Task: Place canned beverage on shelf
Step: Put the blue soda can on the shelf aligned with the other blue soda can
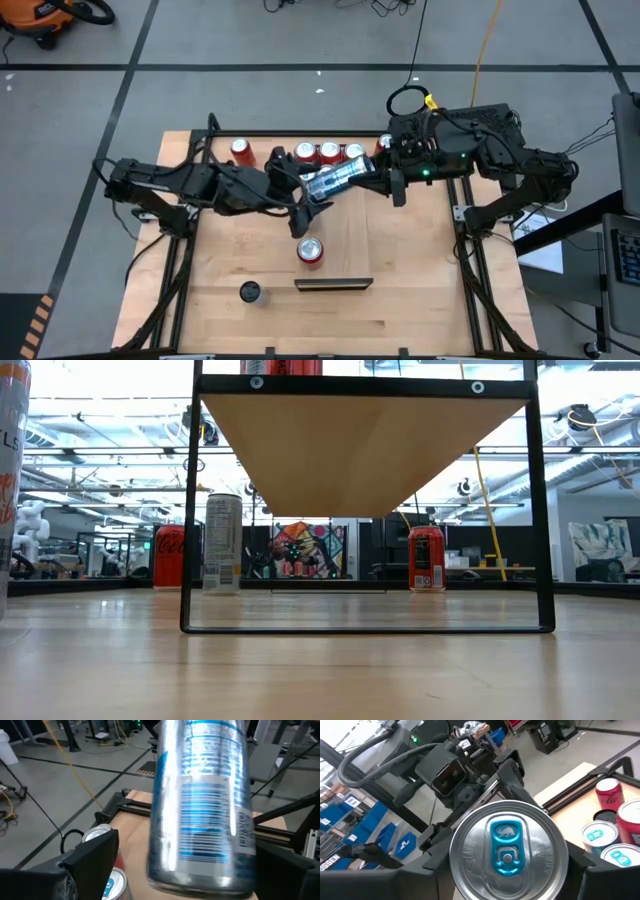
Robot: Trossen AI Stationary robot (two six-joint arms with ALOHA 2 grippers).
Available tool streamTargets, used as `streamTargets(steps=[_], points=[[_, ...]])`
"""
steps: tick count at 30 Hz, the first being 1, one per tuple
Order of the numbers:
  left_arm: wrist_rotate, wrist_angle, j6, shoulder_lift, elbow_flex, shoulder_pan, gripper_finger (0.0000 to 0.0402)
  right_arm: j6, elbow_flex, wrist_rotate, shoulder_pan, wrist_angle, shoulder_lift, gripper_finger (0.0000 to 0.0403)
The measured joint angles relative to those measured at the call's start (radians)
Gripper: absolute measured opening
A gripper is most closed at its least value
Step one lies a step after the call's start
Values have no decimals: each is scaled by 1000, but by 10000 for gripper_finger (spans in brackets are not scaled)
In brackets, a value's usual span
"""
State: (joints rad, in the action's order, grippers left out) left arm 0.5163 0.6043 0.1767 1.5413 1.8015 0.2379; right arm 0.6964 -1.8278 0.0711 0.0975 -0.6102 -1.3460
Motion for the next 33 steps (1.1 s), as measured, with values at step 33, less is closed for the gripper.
streamTargets(steps=[33], points=[[-17,-50,81,0,0,39,273,-31,0,-44,0,-20,0,215]])
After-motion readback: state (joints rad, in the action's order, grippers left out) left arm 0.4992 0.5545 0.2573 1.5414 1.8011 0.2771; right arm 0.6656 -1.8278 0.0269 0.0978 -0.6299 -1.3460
